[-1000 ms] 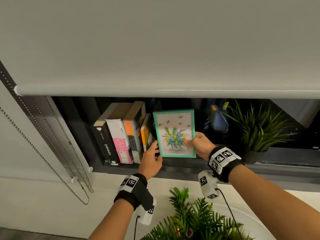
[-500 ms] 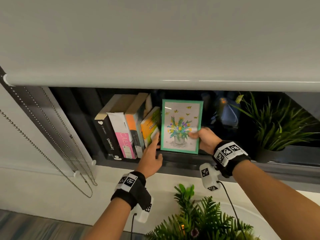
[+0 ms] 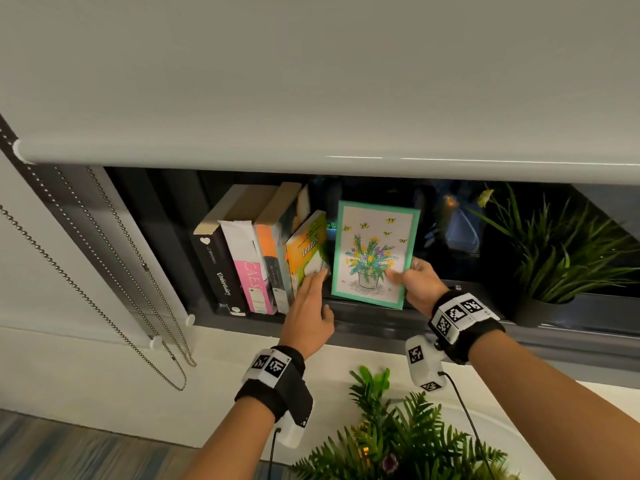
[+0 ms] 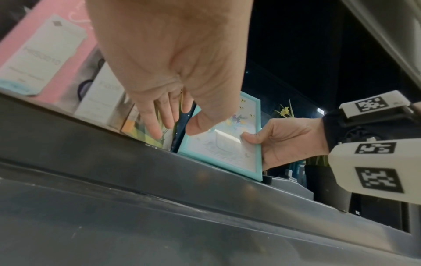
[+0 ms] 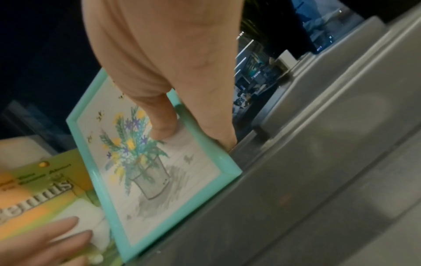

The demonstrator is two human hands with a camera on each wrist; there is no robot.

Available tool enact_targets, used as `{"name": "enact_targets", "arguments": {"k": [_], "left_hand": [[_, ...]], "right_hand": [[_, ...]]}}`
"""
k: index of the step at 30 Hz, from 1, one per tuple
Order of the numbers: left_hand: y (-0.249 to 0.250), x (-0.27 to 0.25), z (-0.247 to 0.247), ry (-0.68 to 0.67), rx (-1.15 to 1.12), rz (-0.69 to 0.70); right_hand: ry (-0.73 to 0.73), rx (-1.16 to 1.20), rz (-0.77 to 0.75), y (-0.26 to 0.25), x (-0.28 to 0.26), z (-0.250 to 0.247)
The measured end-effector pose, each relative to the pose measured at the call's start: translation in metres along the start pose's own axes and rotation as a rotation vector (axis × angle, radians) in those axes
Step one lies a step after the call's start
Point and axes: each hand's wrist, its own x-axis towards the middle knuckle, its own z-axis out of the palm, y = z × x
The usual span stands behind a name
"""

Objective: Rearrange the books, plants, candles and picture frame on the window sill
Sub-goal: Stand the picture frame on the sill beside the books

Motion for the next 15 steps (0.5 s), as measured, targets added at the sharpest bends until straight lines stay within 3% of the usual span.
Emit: {"name": "enact_targets", "arguments": {"k": [4, 10, 15], "left_hand": [[0.002, -0.004, 0.0, 0.004, 0.018, -0.02], [0.001, -0.016, -0.004, 0.273, 0.092, 0.02], [0.0, -0.024, -0.006, 0.325, 0.159, 0.013]], "right_hand": [[-0.014, -0.148, -0.062, -0.001, -0.002, 0.0], [-0.014, -0.351, -0.131, -0.006, -0.001, 0.004], [0.002, -0.545, -0.148, -0.008, 0.003, 0.012]]}}
